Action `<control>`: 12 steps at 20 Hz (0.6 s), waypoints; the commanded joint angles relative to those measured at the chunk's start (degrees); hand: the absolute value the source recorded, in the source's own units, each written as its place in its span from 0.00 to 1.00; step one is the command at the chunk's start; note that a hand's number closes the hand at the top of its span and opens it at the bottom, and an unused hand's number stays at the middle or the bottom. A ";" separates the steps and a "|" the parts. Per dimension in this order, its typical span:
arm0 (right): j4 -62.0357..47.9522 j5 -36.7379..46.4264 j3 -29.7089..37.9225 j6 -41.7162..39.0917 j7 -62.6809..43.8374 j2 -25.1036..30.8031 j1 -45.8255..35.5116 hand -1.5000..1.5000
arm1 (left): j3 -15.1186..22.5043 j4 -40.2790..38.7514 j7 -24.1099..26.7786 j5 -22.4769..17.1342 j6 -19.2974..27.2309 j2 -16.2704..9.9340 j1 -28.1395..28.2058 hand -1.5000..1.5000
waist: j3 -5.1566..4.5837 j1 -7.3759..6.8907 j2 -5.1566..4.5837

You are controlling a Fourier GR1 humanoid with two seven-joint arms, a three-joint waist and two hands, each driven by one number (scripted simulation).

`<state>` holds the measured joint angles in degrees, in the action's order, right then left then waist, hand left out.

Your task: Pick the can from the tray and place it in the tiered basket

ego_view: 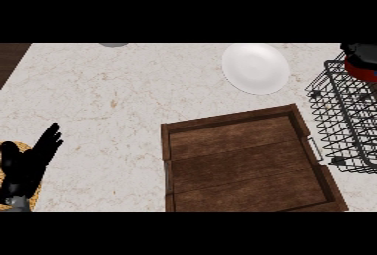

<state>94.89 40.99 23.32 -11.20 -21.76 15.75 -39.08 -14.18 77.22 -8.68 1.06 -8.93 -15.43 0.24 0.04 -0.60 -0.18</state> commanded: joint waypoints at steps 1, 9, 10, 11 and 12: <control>-0.78 14.32 -7.26 -3.10 5.93 13.13 3.46 1.00 | 0.74 0.84 1.00 0.65 1.06 1.29 0.09 0.50 | -0.39 0.06 -0.66; -15.33 21.58 -11.97 1.31 17.95 22.76 -0.85 1.00 | -0.02 -1.08 1.57 0.25 -0.56 -0.19 -0.53 0.50 | -0.09 -0.92 -0.40; -18.17 19.78 -9.42 0.52 21.41 26.17 -1.85 1.00 | 1.31 0.25 0.35 1.16 1.22 1.76 -0.74 0.50 | -0.05 -0.59 -0.27; -21.56 20.42 -10.40 1.51 22.67 26.18 -4.14 1.00 | 0.10 -0.39 2.01 0.27 -0.98 -0.16 0.91 0.50 | -0.06 -1.06 -0.29; -22.01 20.08 -10.48 2.34 23.86 25.82 -4.27 1.00 | 0.92 2.72 -0.78 0.27 0.48 1.55 1.32 0.50 | -0.03 -0.58 -0.04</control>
<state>80.41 59.23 13.84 -10.61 -3.65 37.77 -40.43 -13.63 78.12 -8.46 1.31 -8.98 -14.80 0.55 -0.30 -1.28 -0.13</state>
